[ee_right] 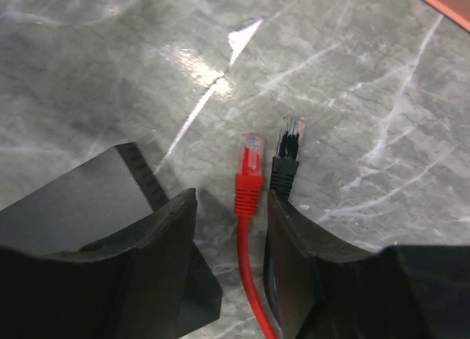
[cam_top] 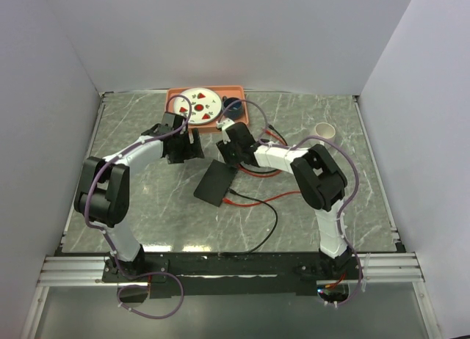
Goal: Insert the plug into the switch port
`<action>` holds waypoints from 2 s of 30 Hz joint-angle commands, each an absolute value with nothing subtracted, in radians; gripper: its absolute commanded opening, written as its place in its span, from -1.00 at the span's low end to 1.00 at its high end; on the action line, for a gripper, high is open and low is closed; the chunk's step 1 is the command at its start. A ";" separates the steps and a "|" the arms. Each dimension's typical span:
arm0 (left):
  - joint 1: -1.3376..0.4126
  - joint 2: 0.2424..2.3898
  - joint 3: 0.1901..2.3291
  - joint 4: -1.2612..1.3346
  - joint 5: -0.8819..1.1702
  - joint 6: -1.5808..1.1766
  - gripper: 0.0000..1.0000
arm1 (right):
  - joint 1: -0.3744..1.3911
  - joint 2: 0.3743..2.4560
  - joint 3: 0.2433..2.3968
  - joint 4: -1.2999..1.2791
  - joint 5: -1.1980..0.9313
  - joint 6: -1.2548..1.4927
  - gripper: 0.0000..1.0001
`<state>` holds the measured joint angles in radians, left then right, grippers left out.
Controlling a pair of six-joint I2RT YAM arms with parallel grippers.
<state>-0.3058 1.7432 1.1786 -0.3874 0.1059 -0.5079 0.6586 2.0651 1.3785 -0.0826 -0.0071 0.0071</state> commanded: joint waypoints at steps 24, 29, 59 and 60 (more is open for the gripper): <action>-0.256 1.697 1.203 -0.213 0.506 -0.491 0.78 | 0.624 1.686 1.119 -0.003 0.029 -0.066 -1.00; -0.258 1.690 1.140 -0.039 0.734 -0.577 0.67 | 0.646 1.554 0.980 0.098 -0.055 -0.071 -1.00; -0.443 1.744 1.100 0.020 0.813 -0.676 -0.25 | 0.772 1.462 0.867 0.196 0.021 -0.118 -1.00; -0.443 1.749 1.098 0.024 0.816 -0.680 -0.31 | 0.772 1.463 0.870 0.189 0.021 -0.118 -1.00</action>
